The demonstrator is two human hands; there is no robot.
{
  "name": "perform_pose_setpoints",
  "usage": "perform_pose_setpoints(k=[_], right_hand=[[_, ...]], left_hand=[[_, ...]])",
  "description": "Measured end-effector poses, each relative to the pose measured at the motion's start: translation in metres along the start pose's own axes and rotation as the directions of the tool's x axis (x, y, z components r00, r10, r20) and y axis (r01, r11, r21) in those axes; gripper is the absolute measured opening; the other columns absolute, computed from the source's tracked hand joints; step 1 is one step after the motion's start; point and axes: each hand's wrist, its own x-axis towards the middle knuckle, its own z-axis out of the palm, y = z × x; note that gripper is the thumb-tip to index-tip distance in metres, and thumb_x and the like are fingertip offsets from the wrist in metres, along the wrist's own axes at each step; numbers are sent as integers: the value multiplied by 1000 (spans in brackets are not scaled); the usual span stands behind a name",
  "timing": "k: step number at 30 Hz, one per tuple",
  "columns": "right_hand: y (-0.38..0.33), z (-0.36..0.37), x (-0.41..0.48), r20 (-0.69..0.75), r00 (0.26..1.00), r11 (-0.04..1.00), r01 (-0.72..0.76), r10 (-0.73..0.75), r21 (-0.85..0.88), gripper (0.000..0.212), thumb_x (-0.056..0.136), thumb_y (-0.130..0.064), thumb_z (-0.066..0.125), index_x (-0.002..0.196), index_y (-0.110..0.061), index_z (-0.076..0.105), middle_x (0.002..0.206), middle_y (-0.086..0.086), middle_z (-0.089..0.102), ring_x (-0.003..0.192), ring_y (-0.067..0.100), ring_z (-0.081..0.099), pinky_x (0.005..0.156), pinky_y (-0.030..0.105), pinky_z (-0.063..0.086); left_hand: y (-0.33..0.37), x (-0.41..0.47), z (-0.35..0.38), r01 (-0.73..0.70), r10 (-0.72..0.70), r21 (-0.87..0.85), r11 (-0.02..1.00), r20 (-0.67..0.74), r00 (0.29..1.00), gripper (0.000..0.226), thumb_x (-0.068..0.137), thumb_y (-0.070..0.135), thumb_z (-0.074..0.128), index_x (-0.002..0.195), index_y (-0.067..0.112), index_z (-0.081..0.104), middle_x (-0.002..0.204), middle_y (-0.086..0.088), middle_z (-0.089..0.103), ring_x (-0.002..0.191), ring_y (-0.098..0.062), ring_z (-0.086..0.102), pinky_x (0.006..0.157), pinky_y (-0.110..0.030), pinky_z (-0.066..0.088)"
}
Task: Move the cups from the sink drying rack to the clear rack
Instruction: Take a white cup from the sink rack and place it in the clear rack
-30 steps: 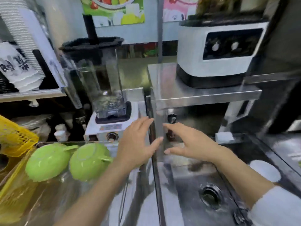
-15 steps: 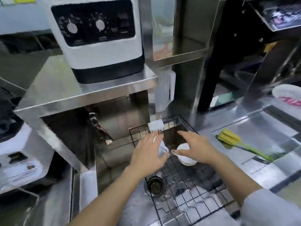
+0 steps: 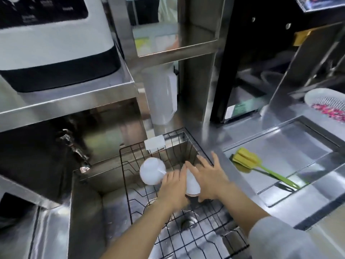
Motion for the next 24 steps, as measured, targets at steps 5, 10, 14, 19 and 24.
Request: perform_pose_setpoints(k=[5,10,14,19,24], right_hand=[[-1,-3,-6,-110,994,980,47,-26,196,109,61,-56,68,144,-19,7,135,8,40,133,22,23,109,55,-14],[6,-39,-26,-33,999,426,27,6,904,108,60,-32,82,144,-29,14,126,-10,48,115,0,47,103,20,34],[-10,-75,-35,-170,982,85,164,78,983,63,71,-35,72,127,-32,43,109,-14,55,84,-14,57,68,5,46],[-57,-111,-37,-322,945,86,317,54,945,79,59,-39,80,123,-49,34,122,-25,46,107,-13,50,80,9,47],[-111,-147,-38,-425,904,110,428,-43,897,96,54,-39,84,130,-51,25,127,-29,41,112,-13,46,82,6,45]], left_hand=[[-3,2,-6,74,-80,-220,973,-18,997,96,54,44,79,131,19,28,123,-1,44,114,-22,39,90,-36,30],[-18,-23,-46,32,12,-759,650,52,999,65,48,46,79,107,31,56,108,5,62,102,-15,56,94,-34,44],[-23,-50,-76,58,5,-990,125,59,998,51,65,45,65,104,13,64,92,-5,71,83,-17,66,84,-27,52],[-28,-85,-110,35,-7,-964,-265,38,999,53,79,58,50,111,19,66,95,-11,66,65,-16,53,58,-28,42],[-60,-137,-140,6,-105,-965,-264,34,994,68,68,71,49,109,20,67,112,-20,63,84,-32,51,59,-32,37]])
